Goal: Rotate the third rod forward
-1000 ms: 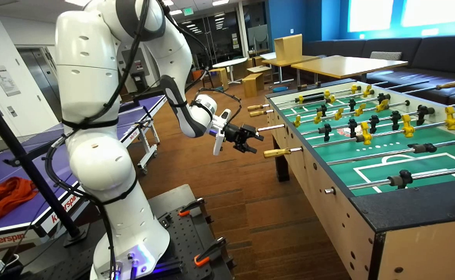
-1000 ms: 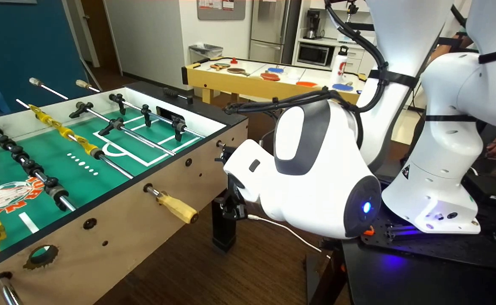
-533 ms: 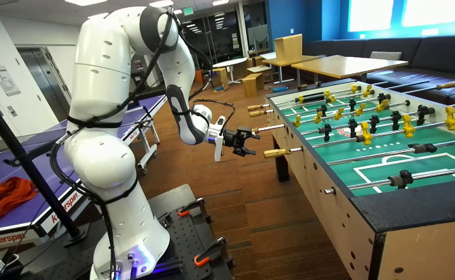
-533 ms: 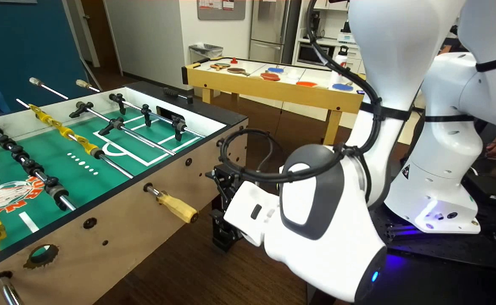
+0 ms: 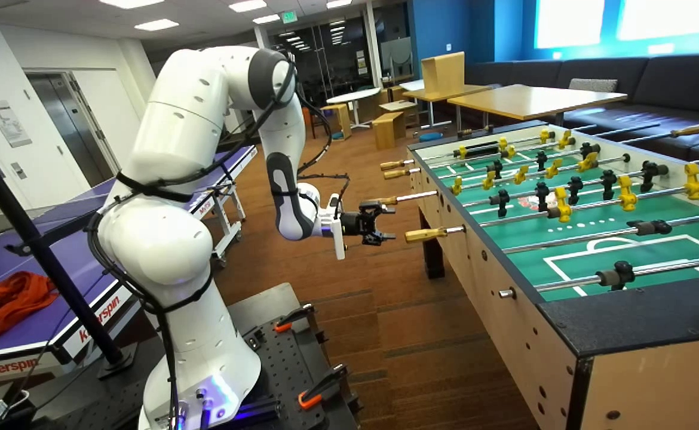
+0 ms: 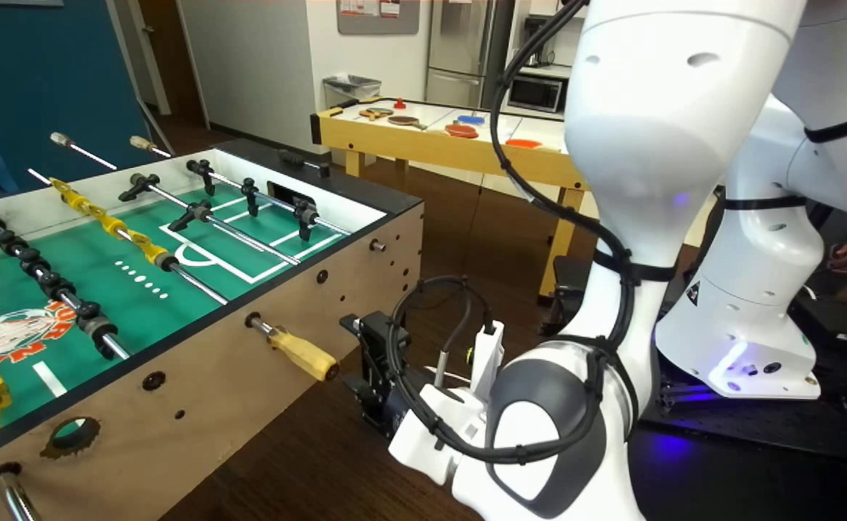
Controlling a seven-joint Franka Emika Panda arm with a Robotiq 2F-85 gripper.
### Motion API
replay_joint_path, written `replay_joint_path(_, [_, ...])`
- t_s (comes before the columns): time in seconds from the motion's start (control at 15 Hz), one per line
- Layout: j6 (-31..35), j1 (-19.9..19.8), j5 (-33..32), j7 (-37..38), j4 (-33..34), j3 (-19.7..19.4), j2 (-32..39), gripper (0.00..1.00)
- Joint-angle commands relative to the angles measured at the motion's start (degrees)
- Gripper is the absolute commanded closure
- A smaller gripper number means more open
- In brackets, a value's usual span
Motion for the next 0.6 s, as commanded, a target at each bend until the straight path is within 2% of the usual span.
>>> replay_joint_path(0.0, [-2.16,-1.33,-1.31,0.55,0.53,1.49,1.75,0.00])
replay_joint_path(0.2, [-3.78,-1.14,-2.29,1.74,1.98,1.45,4.89,0.00])
replay_joint_path(0.4, [-3.89,-1.07,-2.29,1.74,2.44,1.44,5.11,0.00])
replay_joint_path(0.53, [-4.84,-0.17,-5.06,2.53,3.04,0.47,6.84,0.00])
